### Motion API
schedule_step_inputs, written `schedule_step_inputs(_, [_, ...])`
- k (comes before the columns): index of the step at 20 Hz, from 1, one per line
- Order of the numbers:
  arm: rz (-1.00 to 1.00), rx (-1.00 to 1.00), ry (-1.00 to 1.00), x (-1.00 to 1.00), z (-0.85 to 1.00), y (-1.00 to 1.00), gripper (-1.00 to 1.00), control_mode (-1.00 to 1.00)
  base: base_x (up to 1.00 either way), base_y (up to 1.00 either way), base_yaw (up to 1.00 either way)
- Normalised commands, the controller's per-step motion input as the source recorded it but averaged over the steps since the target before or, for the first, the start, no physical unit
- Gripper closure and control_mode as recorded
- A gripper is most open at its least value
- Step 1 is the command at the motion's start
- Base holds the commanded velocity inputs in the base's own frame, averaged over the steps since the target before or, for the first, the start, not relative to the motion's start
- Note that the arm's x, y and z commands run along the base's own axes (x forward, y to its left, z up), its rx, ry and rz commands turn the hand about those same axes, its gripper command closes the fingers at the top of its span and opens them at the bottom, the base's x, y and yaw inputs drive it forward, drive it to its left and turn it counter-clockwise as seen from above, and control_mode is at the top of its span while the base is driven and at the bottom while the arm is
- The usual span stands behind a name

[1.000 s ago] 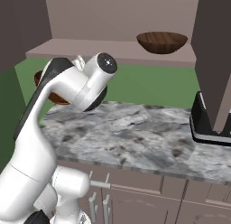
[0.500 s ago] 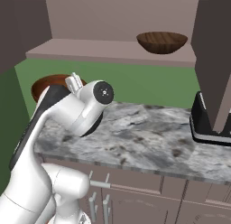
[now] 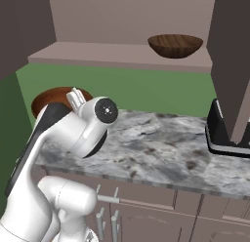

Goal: Pick up the bowls from the cabinet and place each bowl in front of a stool on the dining counter.

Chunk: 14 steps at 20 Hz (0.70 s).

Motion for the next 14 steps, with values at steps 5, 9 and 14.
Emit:
schedule_step_inputs(5, [0.00,0.00,0.00,-0.01,0.00,0.00,1.00,-1.00,0.00,0.00,0.00])
schedule_step_inputs(9, [0.00,0.00,0.00,0.00,0.00,0.00,1.00,1.00,-0.22,-0.06,-0.03])
schedule_step_inputs(14, [0.00,0.00,0.00,0.00,0.00,0.00,1.00,1.00,-0.79,-0.13,-0.25])
